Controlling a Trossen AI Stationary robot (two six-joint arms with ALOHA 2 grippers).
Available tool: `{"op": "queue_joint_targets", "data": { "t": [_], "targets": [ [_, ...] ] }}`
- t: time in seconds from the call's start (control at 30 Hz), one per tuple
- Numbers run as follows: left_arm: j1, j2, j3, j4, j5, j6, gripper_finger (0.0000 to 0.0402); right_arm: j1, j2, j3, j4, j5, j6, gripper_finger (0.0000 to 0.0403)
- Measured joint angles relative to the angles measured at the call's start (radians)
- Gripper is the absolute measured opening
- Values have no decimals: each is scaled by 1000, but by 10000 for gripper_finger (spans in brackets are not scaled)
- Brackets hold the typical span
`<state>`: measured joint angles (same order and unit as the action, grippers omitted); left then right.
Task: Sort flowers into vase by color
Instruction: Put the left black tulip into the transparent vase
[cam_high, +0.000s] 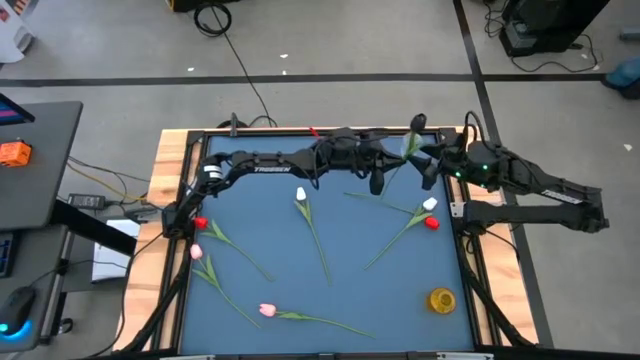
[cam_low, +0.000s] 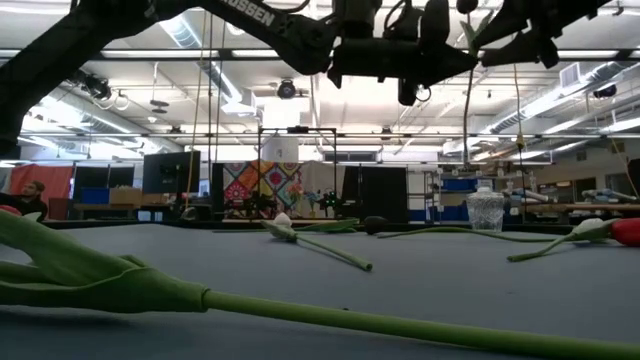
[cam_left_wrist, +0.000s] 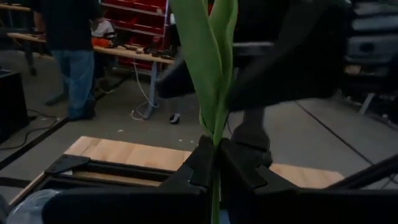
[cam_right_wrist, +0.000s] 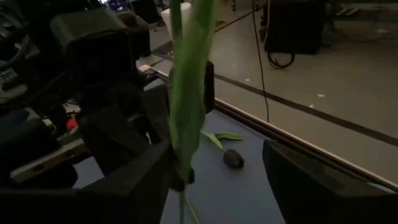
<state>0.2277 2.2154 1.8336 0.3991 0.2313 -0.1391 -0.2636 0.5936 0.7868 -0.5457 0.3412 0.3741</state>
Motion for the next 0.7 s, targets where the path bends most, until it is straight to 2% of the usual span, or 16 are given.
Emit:
{"op": "queue_joint_targets", "data": {
  "t": [0.2,0.4,0.57,0.7],
  "targets": [
    [-2,0,0,-22,14,-1,27,-17,34,0,49,-59,8,216],
    [-4,0,0,-45,-32,-47,36,-28,67,0,51,-82,9,125],
    [-3,0,0,-53,-37,-77,72,-28,65,0,51,-94,16,21],
    [-3,-1,0,-60,-39,-86,114,-28,65,0,47,-82,24,15]
  ]
}}
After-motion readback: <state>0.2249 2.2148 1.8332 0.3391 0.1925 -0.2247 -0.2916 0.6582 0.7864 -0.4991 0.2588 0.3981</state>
